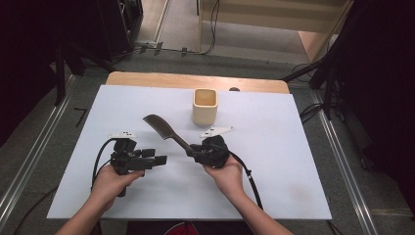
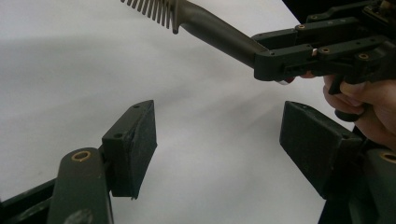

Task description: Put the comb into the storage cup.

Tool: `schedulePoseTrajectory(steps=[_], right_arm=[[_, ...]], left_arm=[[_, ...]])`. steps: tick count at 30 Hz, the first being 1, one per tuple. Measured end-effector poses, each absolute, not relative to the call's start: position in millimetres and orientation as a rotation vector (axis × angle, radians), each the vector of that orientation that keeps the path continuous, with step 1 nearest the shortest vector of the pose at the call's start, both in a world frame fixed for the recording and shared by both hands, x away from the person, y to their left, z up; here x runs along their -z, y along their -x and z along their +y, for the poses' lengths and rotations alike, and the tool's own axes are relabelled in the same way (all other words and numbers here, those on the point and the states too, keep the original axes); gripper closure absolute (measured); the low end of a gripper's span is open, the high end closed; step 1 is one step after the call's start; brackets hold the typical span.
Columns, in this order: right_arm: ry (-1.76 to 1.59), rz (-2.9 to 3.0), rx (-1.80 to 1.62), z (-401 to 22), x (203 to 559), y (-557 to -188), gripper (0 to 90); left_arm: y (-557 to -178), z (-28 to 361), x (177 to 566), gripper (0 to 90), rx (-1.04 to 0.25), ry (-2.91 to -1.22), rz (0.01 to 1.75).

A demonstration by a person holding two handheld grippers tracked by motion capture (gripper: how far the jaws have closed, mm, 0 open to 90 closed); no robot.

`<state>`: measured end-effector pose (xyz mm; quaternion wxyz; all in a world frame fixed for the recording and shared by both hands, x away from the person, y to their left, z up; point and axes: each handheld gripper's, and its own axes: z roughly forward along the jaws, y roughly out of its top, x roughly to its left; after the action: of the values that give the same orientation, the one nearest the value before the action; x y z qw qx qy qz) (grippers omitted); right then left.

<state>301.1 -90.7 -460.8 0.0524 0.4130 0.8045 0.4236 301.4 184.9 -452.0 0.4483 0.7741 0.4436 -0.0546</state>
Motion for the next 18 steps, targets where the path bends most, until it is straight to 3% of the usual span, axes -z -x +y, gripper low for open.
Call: schedulePoseTrajectory(steps=[18], right_arm=[[-1.331, 2.324, -1.355, -77, 466, -308, 70.2]], left_arm=[[-326, 171, 444, 28.4, 0.079, -1.833, 1.184]])
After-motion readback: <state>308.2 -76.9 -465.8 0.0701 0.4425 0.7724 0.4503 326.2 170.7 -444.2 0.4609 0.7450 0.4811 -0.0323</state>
